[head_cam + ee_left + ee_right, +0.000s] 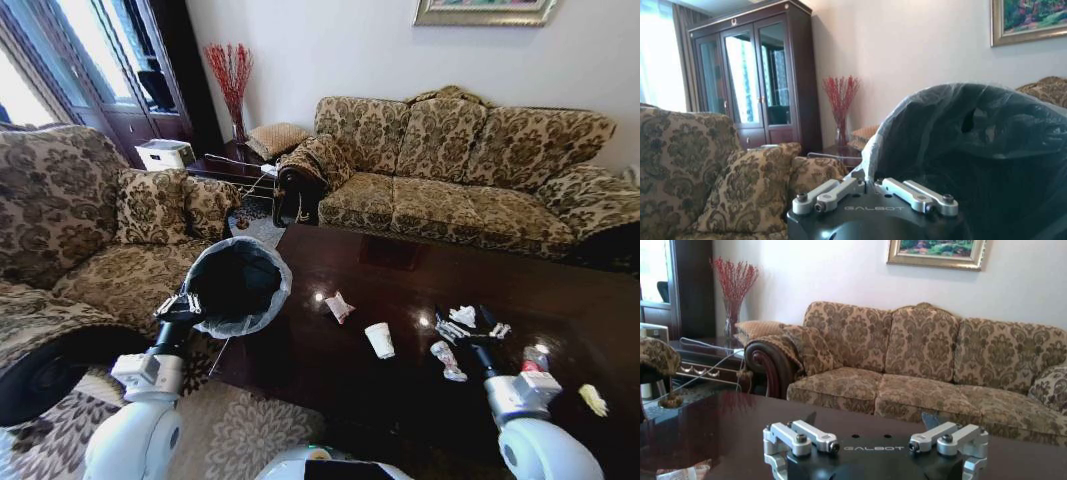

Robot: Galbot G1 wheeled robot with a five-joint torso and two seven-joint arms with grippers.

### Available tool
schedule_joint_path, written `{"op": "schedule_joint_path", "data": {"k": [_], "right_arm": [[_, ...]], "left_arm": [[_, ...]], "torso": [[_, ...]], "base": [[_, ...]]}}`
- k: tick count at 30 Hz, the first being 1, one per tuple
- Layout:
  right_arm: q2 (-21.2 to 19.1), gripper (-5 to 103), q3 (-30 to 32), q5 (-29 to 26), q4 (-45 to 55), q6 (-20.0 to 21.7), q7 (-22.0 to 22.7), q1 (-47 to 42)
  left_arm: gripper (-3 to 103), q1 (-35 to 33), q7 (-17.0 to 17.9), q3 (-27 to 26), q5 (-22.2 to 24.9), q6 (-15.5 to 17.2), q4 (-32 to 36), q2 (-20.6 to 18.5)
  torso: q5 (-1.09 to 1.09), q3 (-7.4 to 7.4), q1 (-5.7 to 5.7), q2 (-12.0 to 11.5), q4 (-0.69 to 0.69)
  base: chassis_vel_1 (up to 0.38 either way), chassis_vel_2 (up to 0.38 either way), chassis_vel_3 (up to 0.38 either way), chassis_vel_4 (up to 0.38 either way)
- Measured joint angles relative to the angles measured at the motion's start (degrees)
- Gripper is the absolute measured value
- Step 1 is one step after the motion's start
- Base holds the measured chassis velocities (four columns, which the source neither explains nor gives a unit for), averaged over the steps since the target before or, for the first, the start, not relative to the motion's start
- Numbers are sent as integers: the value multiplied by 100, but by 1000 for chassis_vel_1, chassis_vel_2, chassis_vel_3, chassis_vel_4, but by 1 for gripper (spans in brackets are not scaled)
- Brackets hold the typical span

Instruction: Move to the front of the table and place the trash on the table into the trash bin.

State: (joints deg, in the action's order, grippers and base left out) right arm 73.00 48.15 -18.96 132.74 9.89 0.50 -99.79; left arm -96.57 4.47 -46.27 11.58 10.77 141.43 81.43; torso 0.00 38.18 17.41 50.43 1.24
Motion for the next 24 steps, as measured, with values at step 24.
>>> {"op": "schedule_joint_path", "data": {"k": [24], "right_arm": [[-295, 100, -259, 104, 37, 138, -363, 278]], "left_arm": [[1, 71, 429, -23, -55, -484, -357, -303]], "torso": [[0, 0, 0, 0, -1]], "base": [[0, 0, 0, 0]]}}
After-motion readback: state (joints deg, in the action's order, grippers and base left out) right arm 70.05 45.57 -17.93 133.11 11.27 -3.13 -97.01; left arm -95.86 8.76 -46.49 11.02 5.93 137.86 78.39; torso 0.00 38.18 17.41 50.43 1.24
